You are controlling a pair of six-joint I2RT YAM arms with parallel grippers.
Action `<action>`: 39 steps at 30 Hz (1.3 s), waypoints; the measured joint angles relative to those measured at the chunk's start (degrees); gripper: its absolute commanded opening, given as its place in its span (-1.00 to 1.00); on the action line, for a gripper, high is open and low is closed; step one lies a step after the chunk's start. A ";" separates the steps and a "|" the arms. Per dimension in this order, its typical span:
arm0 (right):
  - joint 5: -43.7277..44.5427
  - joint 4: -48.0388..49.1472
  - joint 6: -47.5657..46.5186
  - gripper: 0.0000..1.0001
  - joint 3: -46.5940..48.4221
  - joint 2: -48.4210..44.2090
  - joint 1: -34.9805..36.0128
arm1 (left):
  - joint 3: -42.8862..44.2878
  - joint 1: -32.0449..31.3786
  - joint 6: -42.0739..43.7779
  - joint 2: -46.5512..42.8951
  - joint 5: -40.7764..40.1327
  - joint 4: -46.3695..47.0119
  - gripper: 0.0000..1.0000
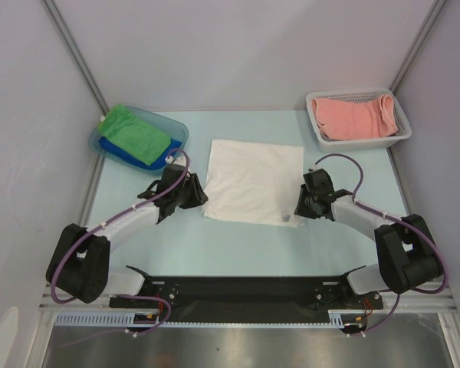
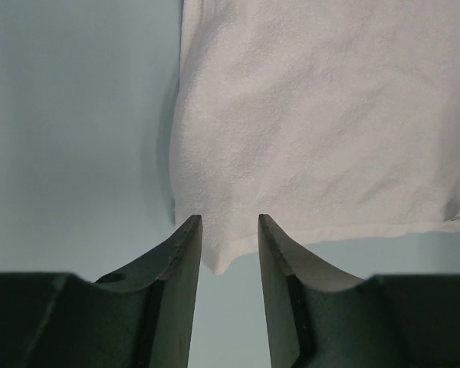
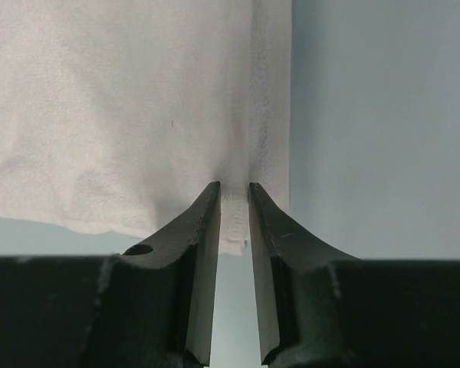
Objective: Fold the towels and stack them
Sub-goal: Fold the towel
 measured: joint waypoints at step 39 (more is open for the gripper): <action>3.26 -6.43 -1.81 -1.00 1.84 -5.44 -2.05 | 0.63 0.00 0.50 1.31 0.28 -0.09 -0.18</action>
